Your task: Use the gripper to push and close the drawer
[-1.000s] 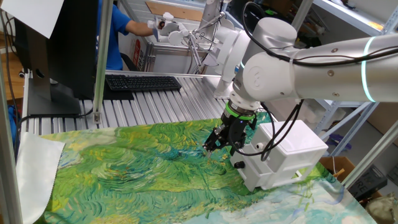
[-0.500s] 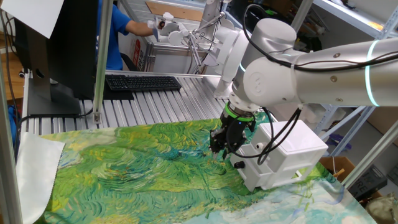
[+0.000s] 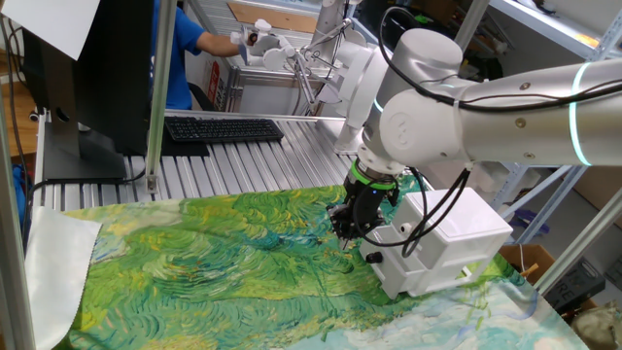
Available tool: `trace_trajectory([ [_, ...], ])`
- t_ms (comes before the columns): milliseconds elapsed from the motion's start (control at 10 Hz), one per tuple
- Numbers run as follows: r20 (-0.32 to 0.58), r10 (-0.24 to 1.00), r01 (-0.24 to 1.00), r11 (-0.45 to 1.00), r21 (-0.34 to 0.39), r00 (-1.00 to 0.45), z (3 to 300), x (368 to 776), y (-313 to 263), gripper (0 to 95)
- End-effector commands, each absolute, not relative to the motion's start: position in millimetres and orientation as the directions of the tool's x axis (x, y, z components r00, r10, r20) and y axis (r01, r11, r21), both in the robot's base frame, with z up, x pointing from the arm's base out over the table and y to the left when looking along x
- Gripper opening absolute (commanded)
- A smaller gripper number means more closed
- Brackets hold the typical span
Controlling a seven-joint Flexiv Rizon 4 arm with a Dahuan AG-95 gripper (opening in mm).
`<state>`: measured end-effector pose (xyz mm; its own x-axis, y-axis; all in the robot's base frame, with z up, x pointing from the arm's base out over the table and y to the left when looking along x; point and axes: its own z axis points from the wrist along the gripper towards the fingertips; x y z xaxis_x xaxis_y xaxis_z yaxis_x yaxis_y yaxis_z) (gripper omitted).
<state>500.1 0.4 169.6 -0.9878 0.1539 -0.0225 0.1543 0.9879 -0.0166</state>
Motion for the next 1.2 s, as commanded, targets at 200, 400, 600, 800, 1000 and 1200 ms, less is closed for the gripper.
trace_trajectory([
  [200,-0.026,0.149,0.15,0.989,-0.015,-0.988,170,506,0,0.0],
  [400,-0.025,0.147,0.147,0.989,-0.013,-0.989,173,516,-1,0.0],
  [600,-0.024,0.151,0.151,0.988,-0.015,-0.988,174,534,-3,0.0],
  [800,-0.025,0.145,0.145,0.989,-0.021,-0.989,173,551,-6,0.0],
  [1000,-0.025,0.148,0.149,0.988,-0.032,-0.989,168,563,-7,0.0],
  [1200,-0.028,0.147,0.149,0.987,-0.058,-0.989,163,572,-11,0.0],
])
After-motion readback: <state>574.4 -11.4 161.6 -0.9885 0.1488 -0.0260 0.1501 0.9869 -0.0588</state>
